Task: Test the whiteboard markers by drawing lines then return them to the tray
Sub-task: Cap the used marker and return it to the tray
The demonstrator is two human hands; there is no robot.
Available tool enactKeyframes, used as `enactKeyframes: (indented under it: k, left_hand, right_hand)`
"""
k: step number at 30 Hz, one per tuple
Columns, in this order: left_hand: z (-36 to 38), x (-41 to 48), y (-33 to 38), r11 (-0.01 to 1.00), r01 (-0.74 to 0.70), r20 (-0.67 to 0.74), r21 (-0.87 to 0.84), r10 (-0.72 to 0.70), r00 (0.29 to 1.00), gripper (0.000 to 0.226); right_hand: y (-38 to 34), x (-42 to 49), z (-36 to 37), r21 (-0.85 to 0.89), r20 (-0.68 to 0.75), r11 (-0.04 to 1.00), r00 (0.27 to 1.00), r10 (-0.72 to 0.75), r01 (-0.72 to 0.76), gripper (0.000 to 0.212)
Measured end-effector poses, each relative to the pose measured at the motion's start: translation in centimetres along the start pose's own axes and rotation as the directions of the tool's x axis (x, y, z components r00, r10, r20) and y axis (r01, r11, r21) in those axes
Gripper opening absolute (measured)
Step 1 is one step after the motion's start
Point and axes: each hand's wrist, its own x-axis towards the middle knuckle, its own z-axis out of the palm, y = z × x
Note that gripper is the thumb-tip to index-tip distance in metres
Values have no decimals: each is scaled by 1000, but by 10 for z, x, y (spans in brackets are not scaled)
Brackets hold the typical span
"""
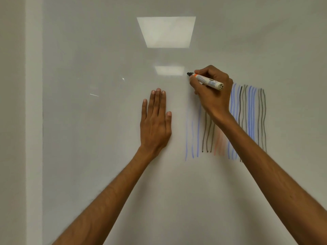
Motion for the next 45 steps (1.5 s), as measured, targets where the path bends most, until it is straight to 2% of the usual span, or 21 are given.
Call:
enactKeyframes:
  k: [7,16,24,30,45]
  left_hand:
    - [1,-4,1,1000,15,-9,-3,-15,1000,56]
    - [1,-7,4,999,38,-8,-4,-38,999,56]
    - [-1,-12,5,998,58,7,2,-58,998,56]
    - [-5,-55,8,996,88,53,4,-88,995,58]
    - [-4,-68,7,995,100,85,28,-102,991,58]
  right_hand:
    - [5,-5,3,27,44,1000,999,-14,13,8]
    - [10,-42,-7,-28,128,999,991,-41,45,1]
    - [10,-72,-12,-53,169,998,986,-6,15,6]
    - [14,-102,-17,-63,205,998,979,-4,17,11]
    - [32,-175,-33,-237,341,969,940,13,72,19]
